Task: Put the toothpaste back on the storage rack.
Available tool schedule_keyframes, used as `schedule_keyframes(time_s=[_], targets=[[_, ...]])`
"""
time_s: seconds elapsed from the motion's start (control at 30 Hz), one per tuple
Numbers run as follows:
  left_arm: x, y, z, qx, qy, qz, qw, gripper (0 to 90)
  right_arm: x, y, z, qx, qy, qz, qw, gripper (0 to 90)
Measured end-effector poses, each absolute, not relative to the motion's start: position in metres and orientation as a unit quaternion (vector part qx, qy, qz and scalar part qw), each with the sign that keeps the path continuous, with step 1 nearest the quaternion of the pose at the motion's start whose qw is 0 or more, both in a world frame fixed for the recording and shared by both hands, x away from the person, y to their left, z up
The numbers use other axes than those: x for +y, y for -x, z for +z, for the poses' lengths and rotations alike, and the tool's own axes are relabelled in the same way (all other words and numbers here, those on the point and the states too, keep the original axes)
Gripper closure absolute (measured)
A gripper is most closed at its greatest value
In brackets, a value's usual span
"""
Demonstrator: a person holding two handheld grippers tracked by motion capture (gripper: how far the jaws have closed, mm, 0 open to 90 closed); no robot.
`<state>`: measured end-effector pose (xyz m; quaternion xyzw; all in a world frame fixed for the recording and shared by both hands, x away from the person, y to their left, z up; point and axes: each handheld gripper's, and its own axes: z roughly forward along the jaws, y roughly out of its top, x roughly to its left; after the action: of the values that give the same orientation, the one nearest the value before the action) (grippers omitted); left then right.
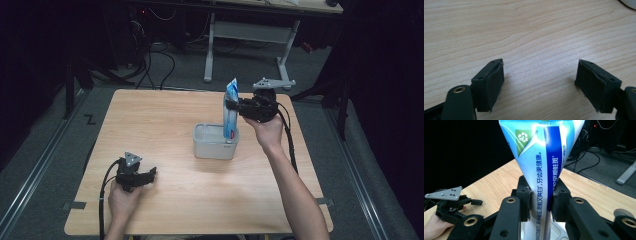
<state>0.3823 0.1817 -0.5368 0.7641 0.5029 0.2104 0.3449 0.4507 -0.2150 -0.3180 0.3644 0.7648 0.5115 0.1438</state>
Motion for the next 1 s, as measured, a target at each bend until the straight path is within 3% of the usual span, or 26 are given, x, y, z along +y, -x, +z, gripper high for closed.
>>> schedule_keyframes(time_s=[1.0], targets=[[0.182,-0.382,-0.537,0.503,-0.764,0.209,0.346,23.1,-0.182,-0.466,-0.339,0.785,-0.359,0.478,0.165,72.2]])
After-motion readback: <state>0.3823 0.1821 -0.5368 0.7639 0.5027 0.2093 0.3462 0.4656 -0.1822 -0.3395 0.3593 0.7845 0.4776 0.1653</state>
